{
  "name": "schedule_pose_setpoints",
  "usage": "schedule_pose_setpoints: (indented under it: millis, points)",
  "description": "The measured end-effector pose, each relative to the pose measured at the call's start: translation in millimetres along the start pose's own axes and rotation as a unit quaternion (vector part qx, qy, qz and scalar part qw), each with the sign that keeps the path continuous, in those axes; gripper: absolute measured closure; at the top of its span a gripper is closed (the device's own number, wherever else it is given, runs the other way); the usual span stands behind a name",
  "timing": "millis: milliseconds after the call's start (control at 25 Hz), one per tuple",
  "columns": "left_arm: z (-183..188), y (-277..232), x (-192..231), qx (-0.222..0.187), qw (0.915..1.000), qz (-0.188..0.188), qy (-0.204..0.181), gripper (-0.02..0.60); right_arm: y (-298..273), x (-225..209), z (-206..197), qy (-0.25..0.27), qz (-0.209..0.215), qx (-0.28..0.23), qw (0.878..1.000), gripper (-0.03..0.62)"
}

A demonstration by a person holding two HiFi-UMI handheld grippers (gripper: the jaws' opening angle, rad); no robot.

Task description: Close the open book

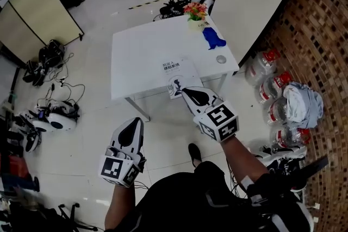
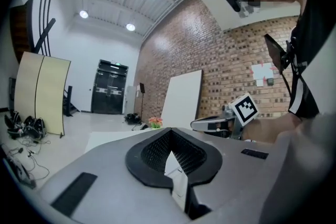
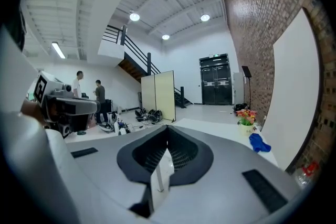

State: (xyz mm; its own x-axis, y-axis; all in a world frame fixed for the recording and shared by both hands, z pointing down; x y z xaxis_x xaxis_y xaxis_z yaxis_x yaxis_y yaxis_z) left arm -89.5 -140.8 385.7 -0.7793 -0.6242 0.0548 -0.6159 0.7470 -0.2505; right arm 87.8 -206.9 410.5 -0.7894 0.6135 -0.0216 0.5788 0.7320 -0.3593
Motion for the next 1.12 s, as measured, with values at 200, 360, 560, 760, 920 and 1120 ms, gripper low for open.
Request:
schedule_pose_setpoints:
  millis: [200, 360, 560, 760, 920, 1120]
  points:
    - [-21.9, 76.7, -20.4, 0.001, 0.9994, -0.01, -0.034, 0.584, 30.4, 80.6, -7.2, -0.025, 0.009, -0.01, 1.0, 0.594]
    - [-42.7, 120.1, -40.6, 0.013, 0.9994, -0.024, -0.023, 0.584, 61.8, 130.2, -19.0, -0.037, 0.007, -0.007, 0.999, 0.594]
    - [-44.3, 148.2, -73.3, 0.008, 0.9992, -0.032, -0.022, 0.584, 102.4, 158.1, -27.0, -0.033, 0.012, -0.003, 0.999, 0.594]
    - [-44.3, 155.3, -124.5, 0.004, 0.9987, -0.027, -0.042, 0.584, 154.8, 155.8, -42.8, -0.032, 0.019, -0.017, 0.999, 0.594]
    - [-38.6, 154.8, -176.0, -0.001, 0.9997, -0.009, -0.023, 0.584, 203.9, 144.2, -54.3, -0.033, 0.033, -0.032, 0.998, 0.594]
    - [-38.7, 164.2, -241.9, -0.007, 0.9999, 0.005, -0.01, 0.584, 261.5, 141.6, -67.6, -0.023, 0.063, -0.037, 0.997, 0.594]
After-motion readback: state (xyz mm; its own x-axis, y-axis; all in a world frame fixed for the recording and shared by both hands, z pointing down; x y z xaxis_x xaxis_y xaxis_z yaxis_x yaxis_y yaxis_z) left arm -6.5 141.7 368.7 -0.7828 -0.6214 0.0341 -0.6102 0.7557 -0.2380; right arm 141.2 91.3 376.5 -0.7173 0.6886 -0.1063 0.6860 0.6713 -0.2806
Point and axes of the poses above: the fingertips, and each gripper's own axes: y backward along the fingers, x to its left, z out of its top, the point moved 3 cm from there along y, backward along the fingers, and after that the axes turned 8 degrees about x, right-handed, at the moved point
